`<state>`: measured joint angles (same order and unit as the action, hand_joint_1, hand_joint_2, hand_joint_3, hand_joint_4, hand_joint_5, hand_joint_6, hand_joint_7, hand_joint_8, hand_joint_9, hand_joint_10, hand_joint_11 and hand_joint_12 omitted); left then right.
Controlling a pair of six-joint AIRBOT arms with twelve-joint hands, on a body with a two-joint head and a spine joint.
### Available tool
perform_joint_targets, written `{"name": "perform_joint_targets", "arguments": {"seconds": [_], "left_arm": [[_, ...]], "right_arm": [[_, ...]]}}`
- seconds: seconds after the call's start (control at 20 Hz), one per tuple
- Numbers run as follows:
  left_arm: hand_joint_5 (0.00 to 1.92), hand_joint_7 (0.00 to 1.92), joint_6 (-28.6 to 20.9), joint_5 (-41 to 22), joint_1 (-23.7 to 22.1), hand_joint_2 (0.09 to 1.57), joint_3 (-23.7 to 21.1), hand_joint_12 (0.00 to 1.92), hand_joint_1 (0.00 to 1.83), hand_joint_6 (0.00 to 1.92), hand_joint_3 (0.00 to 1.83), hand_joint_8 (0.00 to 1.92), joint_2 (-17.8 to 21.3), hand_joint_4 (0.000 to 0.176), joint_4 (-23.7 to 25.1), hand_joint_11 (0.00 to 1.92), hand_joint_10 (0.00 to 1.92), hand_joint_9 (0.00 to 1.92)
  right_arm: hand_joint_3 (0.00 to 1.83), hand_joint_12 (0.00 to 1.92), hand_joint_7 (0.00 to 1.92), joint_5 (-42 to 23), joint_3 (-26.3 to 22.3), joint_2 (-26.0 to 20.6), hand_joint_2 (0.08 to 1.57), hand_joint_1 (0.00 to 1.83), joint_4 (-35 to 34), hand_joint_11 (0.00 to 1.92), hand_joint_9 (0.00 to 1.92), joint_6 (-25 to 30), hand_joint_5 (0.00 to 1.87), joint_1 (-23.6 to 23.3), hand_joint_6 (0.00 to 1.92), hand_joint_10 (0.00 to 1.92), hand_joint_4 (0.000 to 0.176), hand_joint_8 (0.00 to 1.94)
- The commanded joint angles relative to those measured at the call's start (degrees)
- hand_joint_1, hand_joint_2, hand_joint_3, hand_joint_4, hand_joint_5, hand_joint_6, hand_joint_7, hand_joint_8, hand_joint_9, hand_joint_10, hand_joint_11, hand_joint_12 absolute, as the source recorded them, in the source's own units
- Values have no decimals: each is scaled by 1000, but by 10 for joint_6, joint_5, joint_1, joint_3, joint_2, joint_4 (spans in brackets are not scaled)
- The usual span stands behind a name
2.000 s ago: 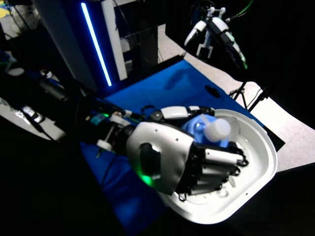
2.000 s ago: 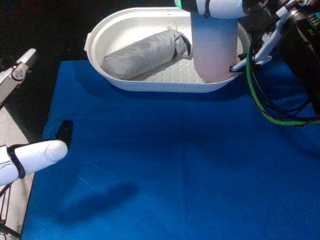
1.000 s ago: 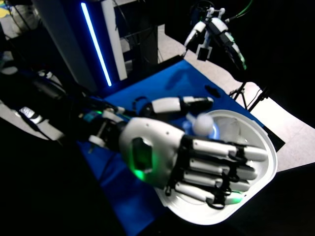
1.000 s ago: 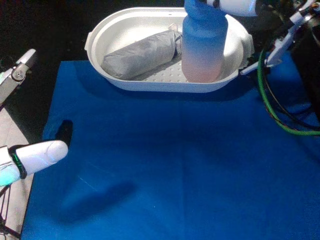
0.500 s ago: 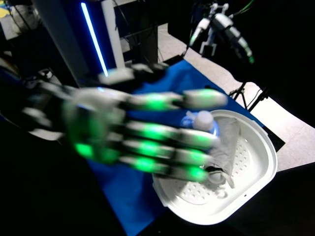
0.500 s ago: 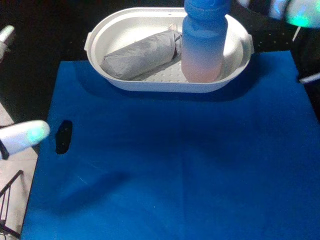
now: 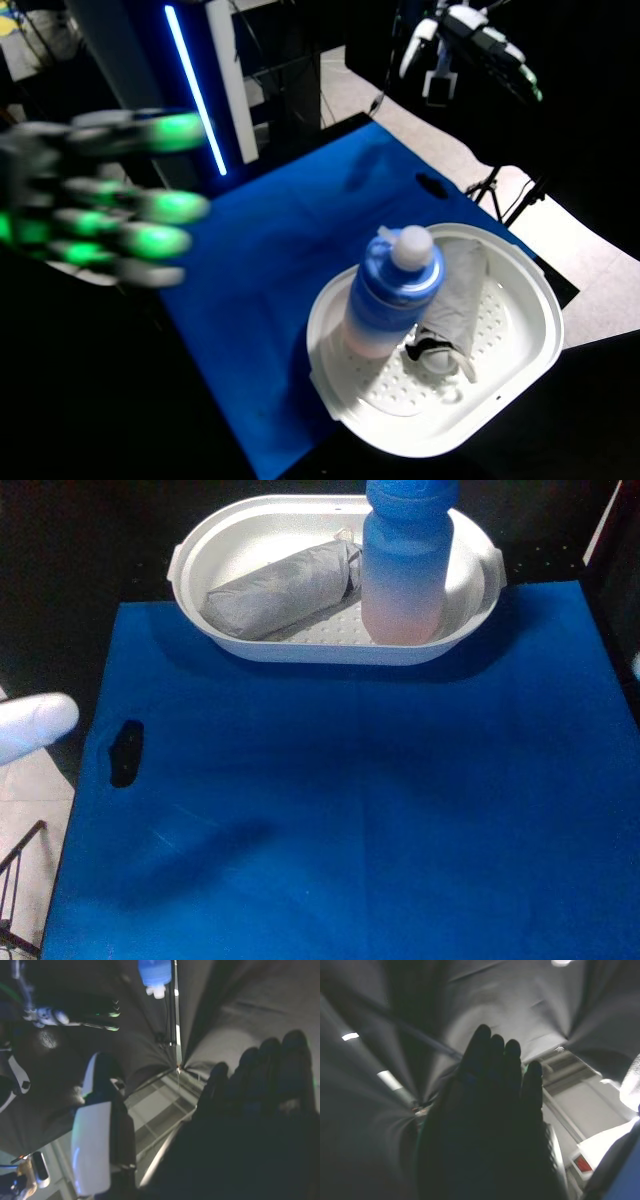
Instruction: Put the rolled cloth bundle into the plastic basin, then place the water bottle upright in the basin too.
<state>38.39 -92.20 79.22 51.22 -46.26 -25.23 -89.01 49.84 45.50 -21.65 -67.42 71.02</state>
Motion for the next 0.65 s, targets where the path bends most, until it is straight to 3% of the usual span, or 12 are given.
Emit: {"name": "perform_joint_targets", "arguments": {"seconds": [0.0, 0.15, 0.3, 0.35, 0.4, 0.45, 0.5, 0.6], "left_arm": [[0, 0, 3, -70, -3, 960, -2, 15, 501, 0, 6, 0, 1, 176, 3, 32, 0, 0], [0, 0, 8, -70, 0, 948, -8, 16, 456, 0, 2, 0, -3, 176, 0, 27, 0, 0], [0, 0, 3, -70, 5, 948, -13, 69, 403, 0, 0, 0, -4, 176, -3, 117, 8, 24], [0, 0, 3, -70, 6, 986, -14, 72, 398, 0, 12, 0, -4, 168, -4, 90, 0, 1], [0, 0, 3, -70, 6, 1017, -14, 317, 364, 0, 0, 0, -4, 150, -4, 3, 0, 0], [0, 0, 2, -70, 6, 1016, -14, 326, 361, 0, 0, 0, -4, 149, -4, 0, 0, 0], [0, 0, 2, -70, 6, 1006, -14, 374, 389, 0, 0, 0, -4, 175, -4, 0, 5, 27], [0, 0, 2, -70, 6, 972, -14, 473, 363, 0, 0, 0, 0, 176, -3, 0, 5, 57]], "right_arm": [[8, 0, 37, -117, -6, 5, 887, 708, -18, 0, 0, 2, 0, 13, 0, 0, 176, 9], [16, 0, 55, -119, -19, 28, 928, 686, -66, 0, 0, 15, 0, 69, 0, 0, 176, 10], [16, 0, 50, -119, -23, 36, 944, 702, -68, 0, 0, 30, 0, 83, 0, 0, 176, 4], [6, 0, 59, -119, -23, 35, 932, 717, -66, 0, 0, 30, 0, 83, 0, 0, 176, 5], [0, 0, 68, -119, -23, 31, 919, 744, -64, 0, 0, 31, 0, 83, 0, 0, 176, 7], [0, 0, 68, -119, -23, 29, 919, 748, -61, 0, 0, 31, 0, 83, 0, 0, 176, 6], [23, 0, 66, -119, -24, 23, 985, 689, -55, 0, 0, 31, 0, 83, 0, 0, 176, 4], [19, 0, 53, -119, -25, 11, 990, 683, -45, 0, 0, 31, 0, 82, 0, 0, 176, 1]]}}
